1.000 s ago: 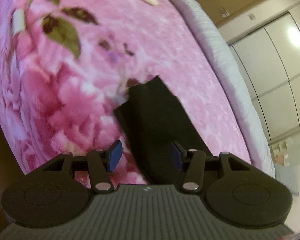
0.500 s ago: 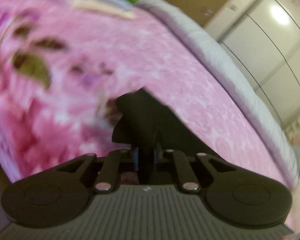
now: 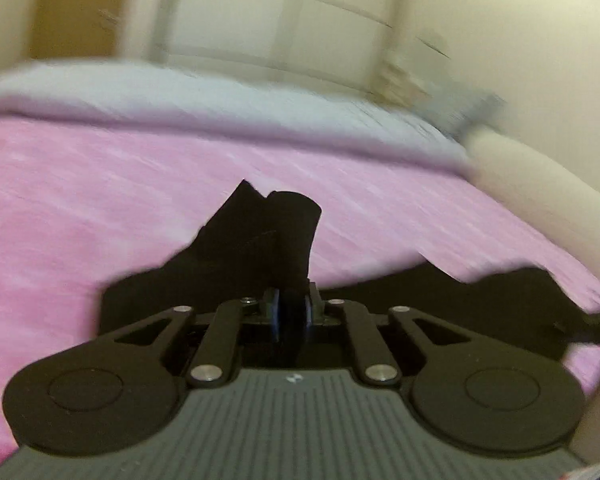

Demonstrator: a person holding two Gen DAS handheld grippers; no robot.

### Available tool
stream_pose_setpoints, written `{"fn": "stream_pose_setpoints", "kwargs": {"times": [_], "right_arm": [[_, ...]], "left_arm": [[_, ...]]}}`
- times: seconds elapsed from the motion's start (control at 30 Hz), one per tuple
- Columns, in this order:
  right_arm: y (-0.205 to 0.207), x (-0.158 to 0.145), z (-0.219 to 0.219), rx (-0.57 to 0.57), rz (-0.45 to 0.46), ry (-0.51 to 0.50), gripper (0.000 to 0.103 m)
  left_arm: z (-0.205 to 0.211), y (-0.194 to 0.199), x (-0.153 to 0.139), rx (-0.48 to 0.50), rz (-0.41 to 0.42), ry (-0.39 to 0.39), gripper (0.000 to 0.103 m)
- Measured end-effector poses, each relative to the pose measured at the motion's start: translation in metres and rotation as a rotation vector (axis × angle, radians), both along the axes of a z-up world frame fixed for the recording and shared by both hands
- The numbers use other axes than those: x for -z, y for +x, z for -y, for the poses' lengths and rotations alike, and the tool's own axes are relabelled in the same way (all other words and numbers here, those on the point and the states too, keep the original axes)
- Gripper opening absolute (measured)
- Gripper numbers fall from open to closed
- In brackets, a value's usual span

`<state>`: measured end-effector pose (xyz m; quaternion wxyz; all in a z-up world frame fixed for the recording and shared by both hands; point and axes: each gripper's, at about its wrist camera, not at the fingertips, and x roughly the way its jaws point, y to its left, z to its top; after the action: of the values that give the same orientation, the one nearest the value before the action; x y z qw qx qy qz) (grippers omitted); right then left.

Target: Fold clothes

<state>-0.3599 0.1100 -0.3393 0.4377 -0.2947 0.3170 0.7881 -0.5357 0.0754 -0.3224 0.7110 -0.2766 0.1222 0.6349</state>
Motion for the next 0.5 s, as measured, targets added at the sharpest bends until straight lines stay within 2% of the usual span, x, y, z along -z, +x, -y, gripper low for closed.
{"fn": "stream_pose_setpoints", "kwargs": {"times": [0.07,0.17,0.2,0.3,0.33,0.43,0.47,0.5], "right_arm": [[0.007,0.007,-0.002,0.013,-0.035,-0.032,0.078],[0.017,0.012,-0.002,0.035,-0.090,-0.074,0.078],[0.020,0.013,0.000,0.041,-0.107,-0.079,0.079],[0.021,0.011,0.002,0.051,-0.139,-0.088,0.079],[0.021,0.009,0.002,0.051,-0.146,-0.090,0.079],[0.011,0.003,0.008,0.022,-0.197,-0.102,0.079],[0.006,0.001,0.012,-0.002,-0.221,-0.110,0.076],[0.000,0.000,0.016,-0.026,-0.246,-0.119,0.069]], "left_arm": [[-0.015,0.026,0.022,0.069,-0.014,-0.081,0.015],[-0.019,0.040,0.039,0.116,-0.043,-0.159,0.017],[-0.016,0.037,0.035,0.132,-0.034,-0.170,0.021],[-0.004,0.017,0.012,0.180,0.017,-0.188,0.024],[0.001,0.009,0.004,0.182,0.012,-0.191,0.024],[0.009,-0.015,-0.011,0.113,-0.079,-0.209,0.023],[0.011,-0.022,-0.011,0.083,-0.100,-0.220,0.023],[0.012,-0.030,-0.010,0.052,-0.111,-0.232,0.023]]}}
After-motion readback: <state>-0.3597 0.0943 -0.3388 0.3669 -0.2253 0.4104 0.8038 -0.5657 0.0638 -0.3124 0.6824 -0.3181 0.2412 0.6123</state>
